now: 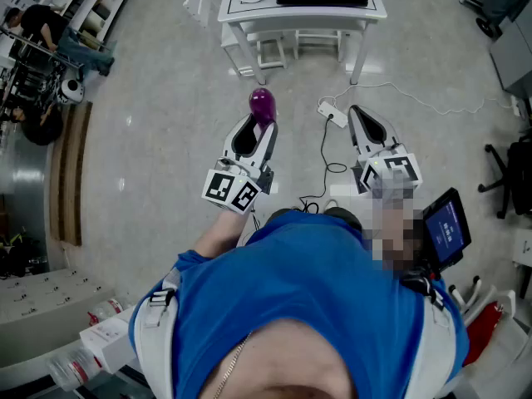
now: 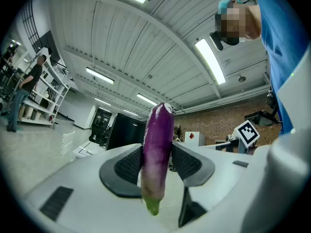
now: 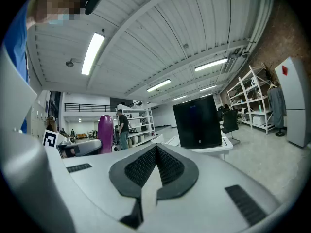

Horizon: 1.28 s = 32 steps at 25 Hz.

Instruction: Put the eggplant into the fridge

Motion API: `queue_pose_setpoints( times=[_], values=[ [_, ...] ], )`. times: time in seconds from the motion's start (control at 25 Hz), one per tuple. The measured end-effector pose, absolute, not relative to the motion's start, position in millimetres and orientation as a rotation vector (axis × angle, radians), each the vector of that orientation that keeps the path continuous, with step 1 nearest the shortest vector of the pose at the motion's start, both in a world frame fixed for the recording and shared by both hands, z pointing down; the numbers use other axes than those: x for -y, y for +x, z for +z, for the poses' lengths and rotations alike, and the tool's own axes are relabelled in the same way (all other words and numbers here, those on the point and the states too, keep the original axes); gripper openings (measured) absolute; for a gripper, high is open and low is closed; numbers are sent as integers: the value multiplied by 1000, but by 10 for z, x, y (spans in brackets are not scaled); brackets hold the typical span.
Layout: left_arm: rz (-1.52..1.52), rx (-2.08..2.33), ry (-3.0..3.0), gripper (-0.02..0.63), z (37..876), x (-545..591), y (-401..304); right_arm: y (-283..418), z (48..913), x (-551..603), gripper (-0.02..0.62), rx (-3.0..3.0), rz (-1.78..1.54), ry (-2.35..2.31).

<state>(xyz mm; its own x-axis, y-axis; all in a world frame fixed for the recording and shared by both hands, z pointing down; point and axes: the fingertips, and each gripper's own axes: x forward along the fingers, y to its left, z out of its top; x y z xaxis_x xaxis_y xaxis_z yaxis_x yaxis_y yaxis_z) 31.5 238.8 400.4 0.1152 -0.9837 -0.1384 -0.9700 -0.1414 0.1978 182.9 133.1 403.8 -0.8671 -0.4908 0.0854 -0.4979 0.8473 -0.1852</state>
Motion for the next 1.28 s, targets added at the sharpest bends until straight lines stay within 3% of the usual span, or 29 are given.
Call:
queue_pose_setpoints(
  times=[0.6, 1.28],
  values=[
    [-364, 2041, 2289, 198, 4033, -2364, 341, 1881, 4018, -1312, 2, 3035, 332, 766],
    [-356, 2138, 2246, 197, 3864, -1861, 956, 2492, 3948, -721, 2, 3074, 326, 664]
  ],
)
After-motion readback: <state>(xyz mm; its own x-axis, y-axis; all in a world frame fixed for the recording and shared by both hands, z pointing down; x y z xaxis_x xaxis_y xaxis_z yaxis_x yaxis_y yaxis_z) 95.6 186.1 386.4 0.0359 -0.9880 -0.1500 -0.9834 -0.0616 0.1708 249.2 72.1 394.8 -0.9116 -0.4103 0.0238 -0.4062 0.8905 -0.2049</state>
